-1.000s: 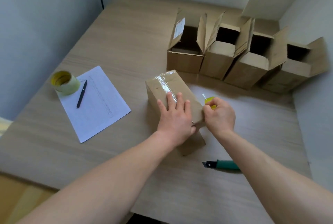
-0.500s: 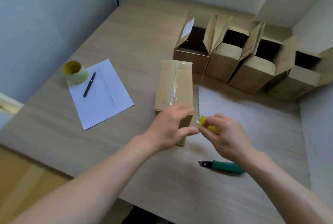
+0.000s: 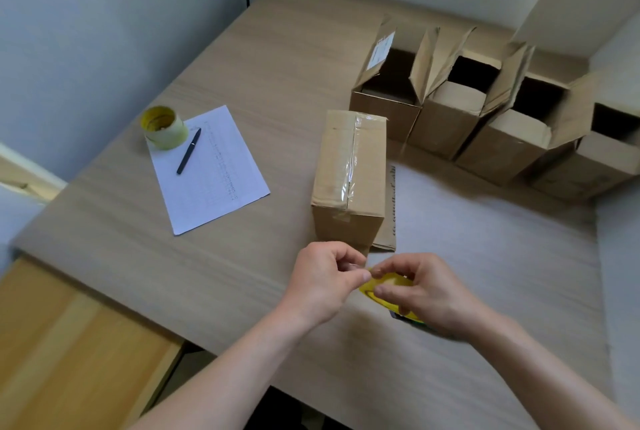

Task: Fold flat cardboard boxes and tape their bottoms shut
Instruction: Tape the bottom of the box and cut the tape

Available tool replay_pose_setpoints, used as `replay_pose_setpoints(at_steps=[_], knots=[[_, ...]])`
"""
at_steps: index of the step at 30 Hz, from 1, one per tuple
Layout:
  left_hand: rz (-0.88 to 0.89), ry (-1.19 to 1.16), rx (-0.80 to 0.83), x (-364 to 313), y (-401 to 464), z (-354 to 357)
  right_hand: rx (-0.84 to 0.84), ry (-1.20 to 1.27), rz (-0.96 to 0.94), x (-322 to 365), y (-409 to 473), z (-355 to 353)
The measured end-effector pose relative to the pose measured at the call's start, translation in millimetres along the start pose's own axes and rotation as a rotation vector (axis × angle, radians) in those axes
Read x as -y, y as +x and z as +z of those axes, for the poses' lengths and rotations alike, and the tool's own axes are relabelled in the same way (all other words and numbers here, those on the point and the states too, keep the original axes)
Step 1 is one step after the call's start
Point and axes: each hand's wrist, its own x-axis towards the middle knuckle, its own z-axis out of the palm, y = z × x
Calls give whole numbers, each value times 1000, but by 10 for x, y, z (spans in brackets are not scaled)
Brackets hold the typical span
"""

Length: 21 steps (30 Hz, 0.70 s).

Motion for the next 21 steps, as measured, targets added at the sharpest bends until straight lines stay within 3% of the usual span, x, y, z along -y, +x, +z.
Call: replay_pose_setpoints(at_steps=[3, 7, 13, 14, 15, 18, 19, 21], knots=[[-35, -3, 12, 37, 0, -78, 21, -54, 35, 41, 10, 30], [90, 44, -20, 40, -30, -153, 78, -50, 48, 175, 73, 8], [141, -47, -91, 10, 81, -443, 367, 333, 97, 348, -12, -371], [138, -69, -120, 16, 121, -506, 357, 291, 82, 353, -21, -455], [138, -79, -144, 27, 168, -564, 280, 87, 57, 366, -26, -517], [145, -44, -174, 59, 302, -626, -236, -921, -43, 386, 70, -572], [143, -42, -204, 75, 348, -630, -359, -1034, -92, 406, 114, -536], [146, -27, -262, 110, 464, -637, -420, -1052, -173, 409, 234, -469]])
